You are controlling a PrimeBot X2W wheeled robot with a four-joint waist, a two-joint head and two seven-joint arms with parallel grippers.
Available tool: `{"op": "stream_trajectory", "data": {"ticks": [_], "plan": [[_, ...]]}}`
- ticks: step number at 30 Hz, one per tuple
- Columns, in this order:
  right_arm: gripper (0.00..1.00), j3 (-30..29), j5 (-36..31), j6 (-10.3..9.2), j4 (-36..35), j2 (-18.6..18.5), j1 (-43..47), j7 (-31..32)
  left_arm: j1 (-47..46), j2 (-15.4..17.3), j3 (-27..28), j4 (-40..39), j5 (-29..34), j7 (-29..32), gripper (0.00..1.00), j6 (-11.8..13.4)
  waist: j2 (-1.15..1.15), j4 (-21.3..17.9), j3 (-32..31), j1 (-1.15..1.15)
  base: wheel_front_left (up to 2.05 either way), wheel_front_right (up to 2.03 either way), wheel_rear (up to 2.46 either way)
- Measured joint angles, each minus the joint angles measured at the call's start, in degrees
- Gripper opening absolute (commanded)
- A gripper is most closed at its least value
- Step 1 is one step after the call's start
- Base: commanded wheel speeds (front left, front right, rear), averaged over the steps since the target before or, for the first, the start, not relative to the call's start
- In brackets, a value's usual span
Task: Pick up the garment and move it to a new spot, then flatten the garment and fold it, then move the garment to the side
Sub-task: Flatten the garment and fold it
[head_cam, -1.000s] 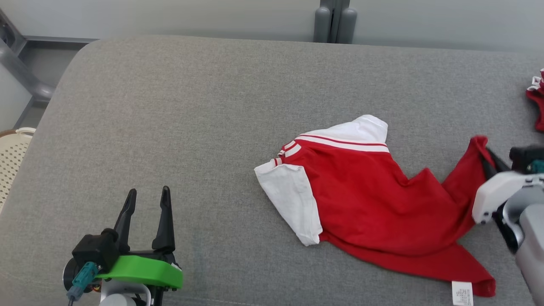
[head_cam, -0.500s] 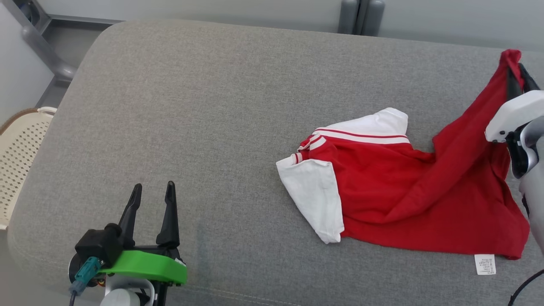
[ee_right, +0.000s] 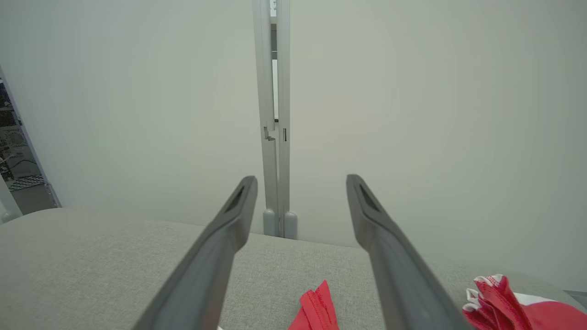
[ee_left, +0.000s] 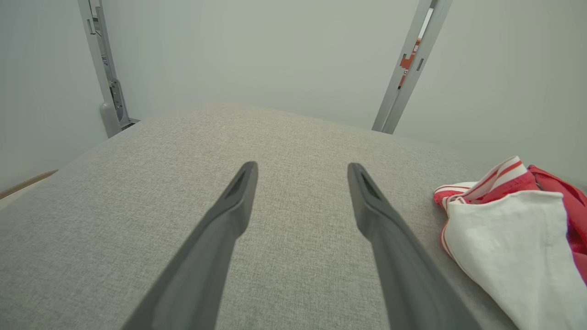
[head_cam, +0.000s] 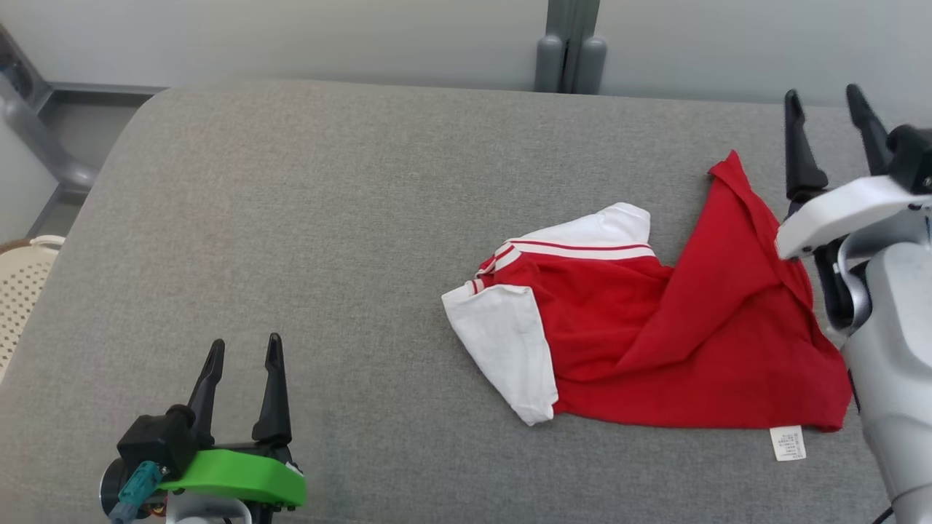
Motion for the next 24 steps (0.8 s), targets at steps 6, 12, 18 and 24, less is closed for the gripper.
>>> {"op": "stream_trajectory", "data": {"ticks": [6,12,18,24], "plan": [[1.00,3.7,2.6,0.00,-10.1,0.9,10.1,0.0,1.0,0.0,0.2,0.0,0.4,0.0,1.00,0.0,0.00,-2.5,-2.0,0.00,0.00,0.00,0.00],[1.00,4.7,4.9,0.00,-19.4,2.7,23.6,0.0,1.9,0.0,0.4,0.3,0.9,0.0,1.00,0.0,0.00,-4.2,-4.1,0.00,0.00,0.00,0.00],[1.00,2.5,5.1,-0.01,-25.6,6.3,35.0,0.0,2.6,0.1,0.4,0.2,1.3,0.0,1.00,0.0,0.00,-5.4,-5.3,0.00,0.00,0.00,0.00],[1.00,1.8,3.7,-0.01,-27.6,8.8,40.2,0.0,2.9,0.5,-0.9,0.5,1.3,0.0,1.00,0.0,0.00,-6.6,-5.5,0.00,0.00,0.00,0.00]]}}
